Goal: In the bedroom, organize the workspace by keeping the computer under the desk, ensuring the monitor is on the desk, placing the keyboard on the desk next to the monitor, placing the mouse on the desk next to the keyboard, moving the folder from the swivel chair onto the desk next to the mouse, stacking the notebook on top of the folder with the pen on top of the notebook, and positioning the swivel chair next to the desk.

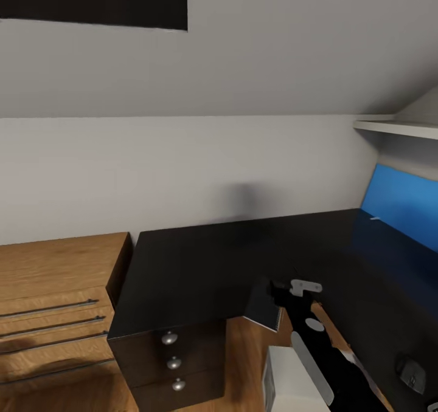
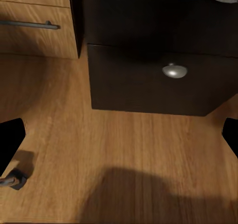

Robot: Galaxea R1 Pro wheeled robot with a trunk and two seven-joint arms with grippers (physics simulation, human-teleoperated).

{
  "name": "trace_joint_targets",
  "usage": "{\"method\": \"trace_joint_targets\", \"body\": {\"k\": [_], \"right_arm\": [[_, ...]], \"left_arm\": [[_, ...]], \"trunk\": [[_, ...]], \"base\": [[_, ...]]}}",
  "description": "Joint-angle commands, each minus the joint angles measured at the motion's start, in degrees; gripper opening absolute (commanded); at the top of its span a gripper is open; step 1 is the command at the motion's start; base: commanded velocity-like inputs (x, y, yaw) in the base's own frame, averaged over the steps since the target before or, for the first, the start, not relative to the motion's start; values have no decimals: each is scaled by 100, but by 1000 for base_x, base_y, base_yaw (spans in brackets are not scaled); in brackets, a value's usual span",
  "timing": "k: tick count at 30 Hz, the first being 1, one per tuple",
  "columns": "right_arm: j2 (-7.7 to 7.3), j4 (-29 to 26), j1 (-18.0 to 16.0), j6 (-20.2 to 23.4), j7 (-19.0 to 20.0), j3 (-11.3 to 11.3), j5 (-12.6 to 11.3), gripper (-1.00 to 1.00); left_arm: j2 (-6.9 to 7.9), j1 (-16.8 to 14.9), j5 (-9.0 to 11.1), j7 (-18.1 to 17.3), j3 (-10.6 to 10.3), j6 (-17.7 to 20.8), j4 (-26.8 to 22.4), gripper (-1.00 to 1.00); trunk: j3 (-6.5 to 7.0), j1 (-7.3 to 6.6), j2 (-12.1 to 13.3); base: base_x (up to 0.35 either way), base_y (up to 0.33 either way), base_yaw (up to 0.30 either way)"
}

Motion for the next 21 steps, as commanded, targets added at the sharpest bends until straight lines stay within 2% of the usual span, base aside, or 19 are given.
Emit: {"method": "trace_joint_targets", "body": {"k": [1, 5, 12, 16, 21], "right_arm": [[-7, -10, -4, -10, -52, 29, -37, 100], [-11, -7, 2, -291, -82, 53, -35, 100], [-18, -6, 5, -450, -118, 61, -30, 100], [-21, -6, 5, -463, -119, 62, -29, 100], [-22, -6, 5, -468, -122, 62, -29, 100]], "left_arm": [[-2, -3, -53, -13, 51, -14, 1, 100], [-2, -3, -53, -12, 51, -14, 1, 100], [-2, -4, -53, -13, 51, -14, 1, 100], [-2, -2, -53, -13, 51, -14, 1, 100], [-2, -4, -53, -13, 50, -14, 1, 100]], "trunk": [[-6, 0, -4], [-6, 0, -4], [-6, 0, -4], [-6, 0, -4], [-6, 0, -4]], "base": [[0, 0, 219], [0, 0, 254], [0, 0, 260], [-17, 0, 117], [-187, 0, 34]]}}
